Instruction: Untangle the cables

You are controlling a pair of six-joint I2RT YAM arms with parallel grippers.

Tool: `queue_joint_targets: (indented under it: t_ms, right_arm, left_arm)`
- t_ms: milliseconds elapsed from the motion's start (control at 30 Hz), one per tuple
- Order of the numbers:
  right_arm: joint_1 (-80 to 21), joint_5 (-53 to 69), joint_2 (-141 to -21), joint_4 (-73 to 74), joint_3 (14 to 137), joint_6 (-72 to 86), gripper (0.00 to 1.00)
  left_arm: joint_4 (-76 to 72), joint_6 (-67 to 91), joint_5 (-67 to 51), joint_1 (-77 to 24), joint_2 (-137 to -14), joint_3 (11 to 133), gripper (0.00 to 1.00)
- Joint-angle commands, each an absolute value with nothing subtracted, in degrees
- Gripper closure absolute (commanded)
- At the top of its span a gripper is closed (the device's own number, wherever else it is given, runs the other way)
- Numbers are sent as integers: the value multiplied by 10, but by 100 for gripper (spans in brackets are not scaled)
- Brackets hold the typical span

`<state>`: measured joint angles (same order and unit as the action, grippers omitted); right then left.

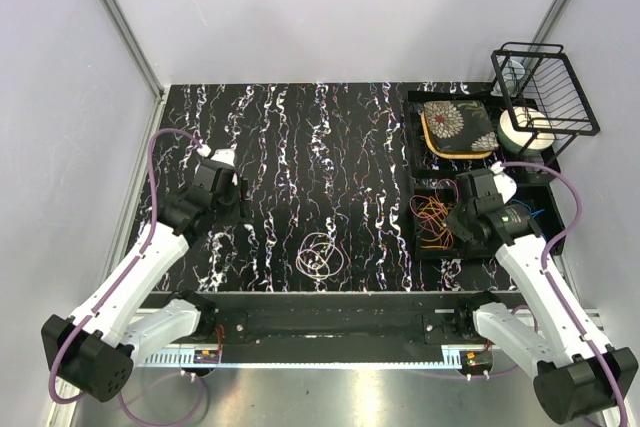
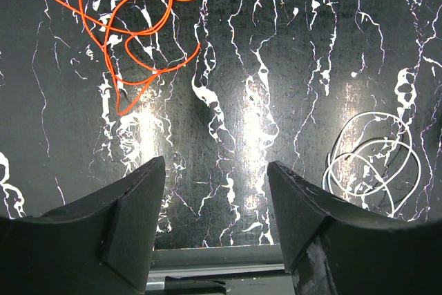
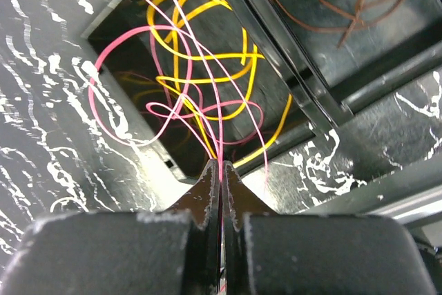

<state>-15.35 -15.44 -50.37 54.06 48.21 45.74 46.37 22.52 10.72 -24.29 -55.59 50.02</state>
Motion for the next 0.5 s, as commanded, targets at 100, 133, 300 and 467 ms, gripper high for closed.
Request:
queue_joint_targets:
  t_ms: [100,133,300,467]
  right_arm:
    - [-152,-176,-546,524,475,509,100]
    - [-152,-183,-555,518,478,509,100]
    - [-152,-222,-627,476,487,496,100]
    - [-151,-245,-679,439,487,468,100]
  left_arm:
    - [442,224,113,-245,-546,504,36]
    - [442,224,114,-246,-546,504,36]
    - [442,223,118,-246,-546,504,36]
    - [442,223,119,-245,-550,503,36]
